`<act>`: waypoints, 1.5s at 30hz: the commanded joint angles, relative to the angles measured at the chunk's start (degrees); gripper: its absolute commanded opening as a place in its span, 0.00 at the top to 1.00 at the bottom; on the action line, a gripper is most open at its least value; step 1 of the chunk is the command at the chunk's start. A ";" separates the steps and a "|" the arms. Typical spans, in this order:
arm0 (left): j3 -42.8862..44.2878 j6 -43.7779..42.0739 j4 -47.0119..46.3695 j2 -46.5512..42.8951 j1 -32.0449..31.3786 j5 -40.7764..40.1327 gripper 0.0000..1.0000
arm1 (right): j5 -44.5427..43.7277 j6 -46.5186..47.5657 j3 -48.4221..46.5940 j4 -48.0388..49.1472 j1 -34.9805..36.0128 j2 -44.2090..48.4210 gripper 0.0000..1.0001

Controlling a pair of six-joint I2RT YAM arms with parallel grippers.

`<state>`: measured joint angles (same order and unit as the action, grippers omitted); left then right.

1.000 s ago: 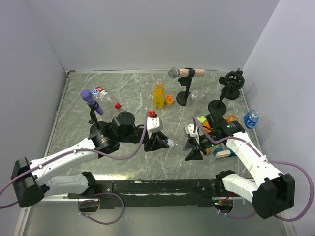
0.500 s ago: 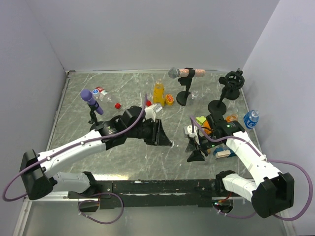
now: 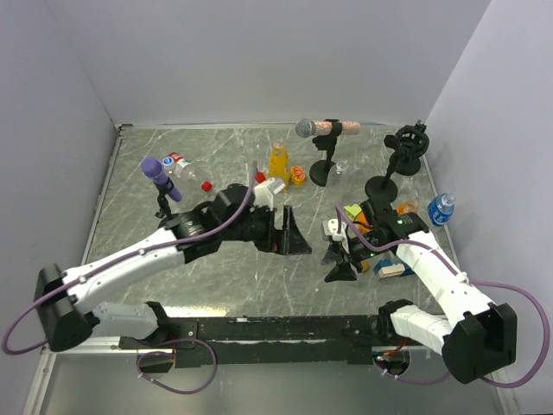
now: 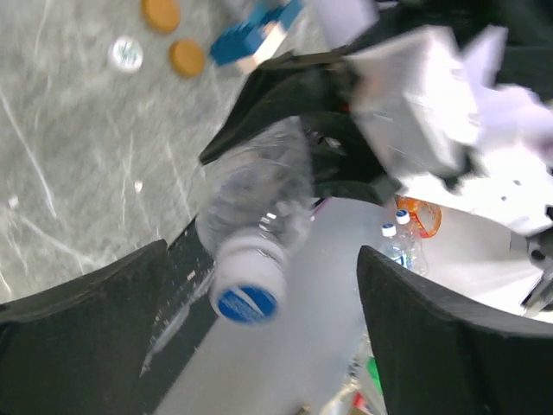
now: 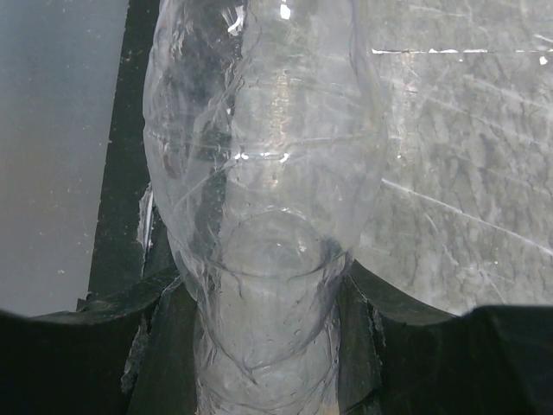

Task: Unscrew the bottle caps
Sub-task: Unscrew the bottle cap from the plastic bottle.

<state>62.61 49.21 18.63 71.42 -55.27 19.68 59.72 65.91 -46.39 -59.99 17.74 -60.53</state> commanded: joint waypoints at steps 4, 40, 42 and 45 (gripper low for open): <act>-5.38 -21.23 -8.52 -13.13 1.56 2.64 0.03 | 3.65 1.94 -0.54 1.54 0.28 0.42 0.69; -9.17 -68.90 -15.38 -6.64 2.09 19.43 0.39 | 3.03 1.94 -0.37 1.63 0.37 -0.38 0.69; -9.08 -68.37 -15.47 -6.64 2.09 19.69 0.44 | 3.03 2.03 -0.37 1.63 0.37 -0.38 0.69; -9.00 -67.41 -15.73 -6.55 2.27 20.22 0.53 | 2.94 1.94 -0.45 1.63 0.37 -0.55 0.69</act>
<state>51.79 -18.65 4.99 65.10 -53.34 37.23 60.49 65.93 -46.39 -59.55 17.76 -61.01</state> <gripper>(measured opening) 0.516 0.549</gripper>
